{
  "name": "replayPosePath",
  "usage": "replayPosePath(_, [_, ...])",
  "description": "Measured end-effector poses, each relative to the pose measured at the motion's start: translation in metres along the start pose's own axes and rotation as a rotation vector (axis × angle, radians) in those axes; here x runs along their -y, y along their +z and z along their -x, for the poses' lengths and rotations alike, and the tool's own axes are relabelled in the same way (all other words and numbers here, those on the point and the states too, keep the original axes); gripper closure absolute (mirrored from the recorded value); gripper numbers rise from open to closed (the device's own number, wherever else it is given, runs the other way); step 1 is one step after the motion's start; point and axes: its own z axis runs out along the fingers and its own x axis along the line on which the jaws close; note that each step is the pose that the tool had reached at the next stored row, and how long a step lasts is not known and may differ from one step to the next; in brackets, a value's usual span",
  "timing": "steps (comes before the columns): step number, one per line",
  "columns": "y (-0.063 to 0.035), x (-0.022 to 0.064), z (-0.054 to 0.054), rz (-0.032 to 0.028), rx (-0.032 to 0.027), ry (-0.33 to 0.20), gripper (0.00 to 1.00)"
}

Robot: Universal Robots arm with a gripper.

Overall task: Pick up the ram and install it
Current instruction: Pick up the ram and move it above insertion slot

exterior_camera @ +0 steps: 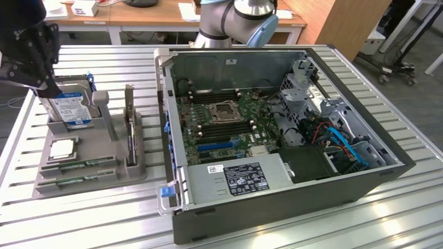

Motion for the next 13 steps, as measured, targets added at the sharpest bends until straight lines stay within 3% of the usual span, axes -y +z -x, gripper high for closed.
replayPosePath(13, [0.0012,0.0000,0.0000,0.0049,-0.0090,-0.224,0.91])
